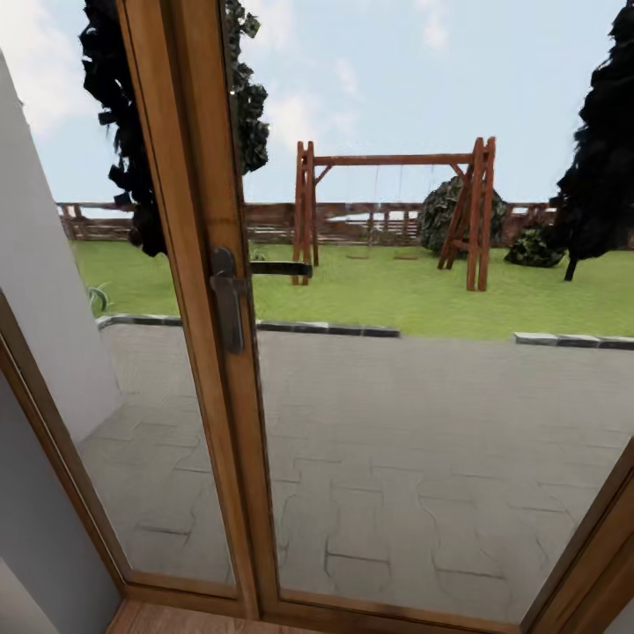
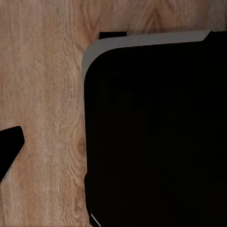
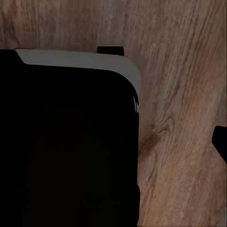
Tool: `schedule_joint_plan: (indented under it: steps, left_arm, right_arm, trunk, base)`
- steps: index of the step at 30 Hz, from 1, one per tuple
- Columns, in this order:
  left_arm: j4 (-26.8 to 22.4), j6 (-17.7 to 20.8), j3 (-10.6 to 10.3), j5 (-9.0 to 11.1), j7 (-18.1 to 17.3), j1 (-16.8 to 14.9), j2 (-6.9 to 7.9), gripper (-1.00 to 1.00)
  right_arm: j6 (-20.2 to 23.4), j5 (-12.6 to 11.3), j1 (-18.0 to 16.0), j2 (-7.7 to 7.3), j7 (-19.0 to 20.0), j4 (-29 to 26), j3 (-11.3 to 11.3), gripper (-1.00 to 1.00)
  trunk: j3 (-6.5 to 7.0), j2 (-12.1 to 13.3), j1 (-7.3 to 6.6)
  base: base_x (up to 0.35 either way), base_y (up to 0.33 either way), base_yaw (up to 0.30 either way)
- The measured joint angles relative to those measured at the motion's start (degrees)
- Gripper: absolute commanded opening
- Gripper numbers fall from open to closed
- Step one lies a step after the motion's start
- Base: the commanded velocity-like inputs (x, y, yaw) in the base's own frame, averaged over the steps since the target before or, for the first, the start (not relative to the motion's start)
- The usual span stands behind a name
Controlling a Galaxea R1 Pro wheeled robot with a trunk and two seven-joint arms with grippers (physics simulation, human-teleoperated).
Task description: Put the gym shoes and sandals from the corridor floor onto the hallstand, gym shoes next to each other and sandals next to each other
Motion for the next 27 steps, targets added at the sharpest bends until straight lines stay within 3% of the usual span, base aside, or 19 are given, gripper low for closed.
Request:
schedule_joint_plan:
  steps: [7,8,18,26,27]
  left_arm:
    - [-0.7,-2.3,-0.1,-0.1,-0.3,0.0,0.28,1.00]
    - [-0.8,-7.1,-0.1,-0.1,-0.2,0.0,0.28,1.00]
    - [-1.0,-7.6,-0.1,-0.1,0.0,0.0,0.49,1.00]
    - [-1.1,-7.5,0.0,-0.1,0.0,-0.4,2.76,1.00]
    - [-1.5,-7.5,0.1,-0.1,0.0,-1.0,4.05,1.00]
  right_arm:
    - [-0.9,0.0,0.0,-1.71,0.0,-2.3,0.0,1.00]
    - [-1.0,0.0,0.0,-1.72,0.0,-5.0,0.0,1.00]
    - [-1.6,0.2,0.0,-1.94,-0.1,-5.4,0.0,1.00]
    - [-3.1,0.1,0.0,-4.32,-0.1,-7.2,0.0,1.00]
    - [-3.9,0.1,-0.1,-4.98,-0.1,-9.7,0.0,1.00]
  trunk:
    - [0.00,0.0,0.01]
    - [0.01,0.0,0.01]
    - [0.00,0.0,0.03]
    - [0.00,0.0,0.03]
    - [0.01,0.0,0.04]
  base:
    - [-0.025,0.000,0.000]
    - [-0.153,0.000,0.000]
    - [-0.271,0.000,0.000]
    - [-0.329,0.000,0.000]
    - [-0.335,0.000,0.000]
